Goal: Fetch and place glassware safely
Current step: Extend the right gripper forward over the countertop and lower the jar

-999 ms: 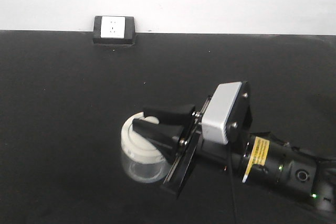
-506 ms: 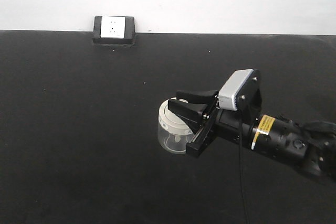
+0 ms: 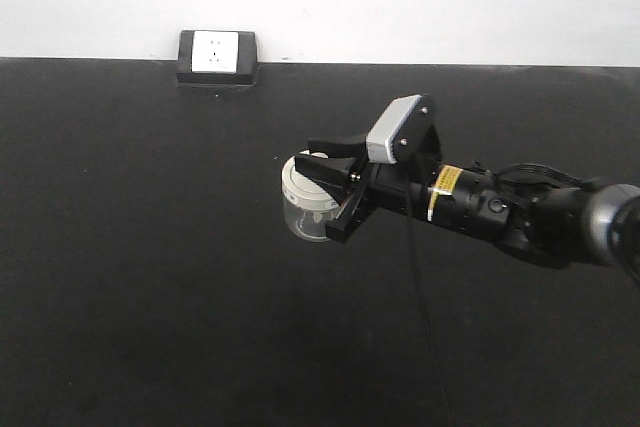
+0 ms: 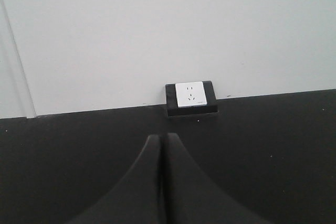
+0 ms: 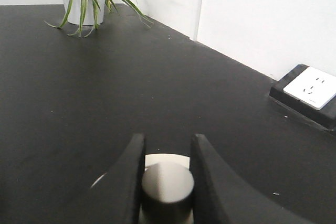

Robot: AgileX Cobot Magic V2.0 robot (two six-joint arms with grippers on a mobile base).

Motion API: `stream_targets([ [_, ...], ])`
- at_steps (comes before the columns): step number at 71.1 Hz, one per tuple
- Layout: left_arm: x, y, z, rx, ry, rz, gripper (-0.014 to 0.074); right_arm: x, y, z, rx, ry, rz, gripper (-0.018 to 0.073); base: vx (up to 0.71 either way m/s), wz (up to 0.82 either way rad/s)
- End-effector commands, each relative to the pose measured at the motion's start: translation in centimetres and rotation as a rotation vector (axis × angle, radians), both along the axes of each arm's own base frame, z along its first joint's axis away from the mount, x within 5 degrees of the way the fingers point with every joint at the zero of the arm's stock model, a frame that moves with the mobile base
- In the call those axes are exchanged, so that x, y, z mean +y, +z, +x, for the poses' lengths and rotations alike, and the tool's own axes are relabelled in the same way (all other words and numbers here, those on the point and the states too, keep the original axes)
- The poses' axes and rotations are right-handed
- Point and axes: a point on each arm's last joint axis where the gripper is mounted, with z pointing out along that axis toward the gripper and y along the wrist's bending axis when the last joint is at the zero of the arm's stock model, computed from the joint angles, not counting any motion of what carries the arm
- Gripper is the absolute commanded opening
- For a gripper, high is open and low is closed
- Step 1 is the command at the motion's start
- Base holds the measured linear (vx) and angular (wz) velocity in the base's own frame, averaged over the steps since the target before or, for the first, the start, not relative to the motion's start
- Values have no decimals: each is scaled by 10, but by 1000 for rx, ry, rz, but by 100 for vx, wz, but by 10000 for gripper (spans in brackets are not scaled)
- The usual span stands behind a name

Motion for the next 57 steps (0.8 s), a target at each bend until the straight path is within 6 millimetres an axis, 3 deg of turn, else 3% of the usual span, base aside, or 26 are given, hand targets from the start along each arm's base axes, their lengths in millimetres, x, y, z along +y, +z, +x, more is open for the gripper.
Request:
stream_targets([
  [1, -1, 14, 1, -84, -6, -12, -7, 4, 24, 11, -106, 22, 102, -1, 0, 0],
  [28, -1, 14, 1, -84, -6, -12, -7, 1, -24, 36, -106, -30, 137, -1, 0, 0],
  [57, -1, 14, 1, -84, -6, -12, -7, 1, -52, 41, -114, -51, 141, -1, 0, 0],
])
